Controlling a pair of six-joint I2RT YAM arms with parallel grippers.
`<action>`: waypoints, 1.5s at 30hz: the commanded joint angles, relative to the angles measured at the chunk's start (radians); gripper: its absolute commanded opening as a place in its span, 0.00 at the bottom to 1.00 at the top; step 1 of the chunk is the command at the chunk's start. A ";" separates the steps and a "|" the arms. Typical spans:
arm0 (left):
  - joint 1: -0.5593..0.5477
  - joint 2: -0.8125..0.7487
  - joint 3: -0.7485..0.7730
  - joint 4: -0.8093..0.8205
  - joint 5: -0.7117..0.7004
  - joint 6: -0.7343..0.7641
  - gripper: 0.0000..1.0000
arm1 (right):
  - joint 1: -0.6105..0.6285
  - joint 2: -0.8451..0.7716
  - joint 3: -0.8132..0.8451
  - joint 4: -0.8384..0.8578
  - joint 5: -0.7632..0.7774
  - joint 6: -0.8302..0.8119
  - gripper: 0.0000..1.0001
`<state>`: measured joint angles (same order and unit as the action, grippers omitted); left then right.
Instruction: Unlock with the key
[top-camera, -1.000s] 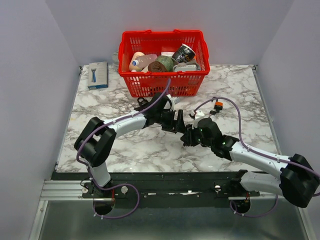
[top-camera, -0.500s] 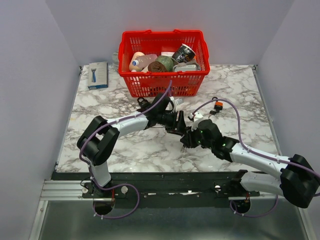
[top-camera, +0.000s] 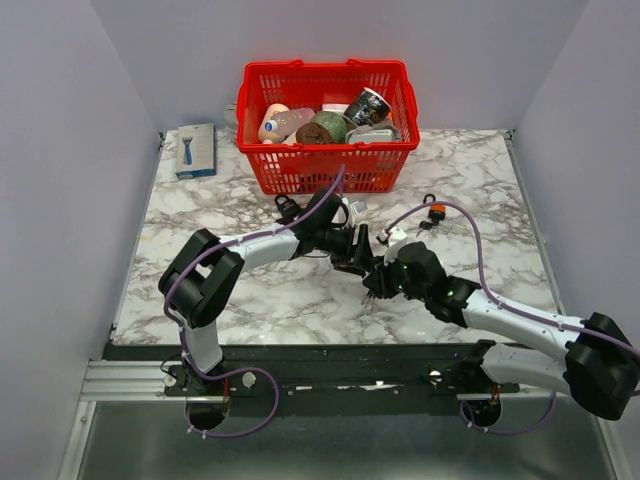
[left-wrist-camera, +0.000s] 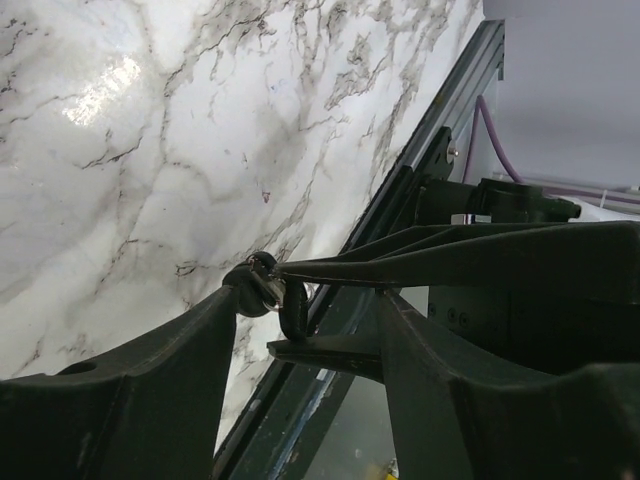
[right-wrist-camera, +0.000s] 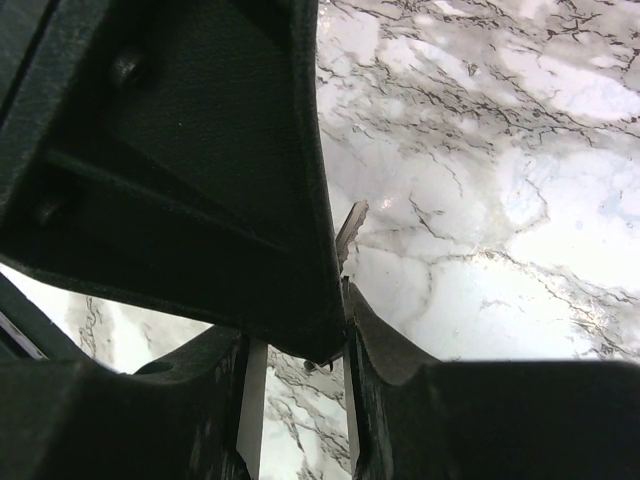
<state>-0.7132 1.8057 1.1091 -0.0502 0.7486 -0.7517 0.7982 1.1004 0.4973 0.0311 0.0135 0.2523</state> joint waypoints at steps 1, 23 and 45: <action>-0.014 0.027 -0.011 -0.045 -0.035 0.005 0.67 | 0.021 -0.039 0.006 0.107 0.006 -0.016 0.01; 0.040 -0.101 -0.175 0.214 -0.120 -0.166 0.69 | 0.036 -0.027 0.012 0.093 0.019 -0.013 0.01; -0.014 -0.036 -0.140 0.240 -0.014 -0.178 0.18 | 0.061 0.038 0.040 0.127 0.016 -0.012 0.01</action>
<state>-0.6987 1.7432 0.9443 0.1421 0.6682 -0.9104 0.8398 1.1313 0.4908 0.0818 0.0360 0.2451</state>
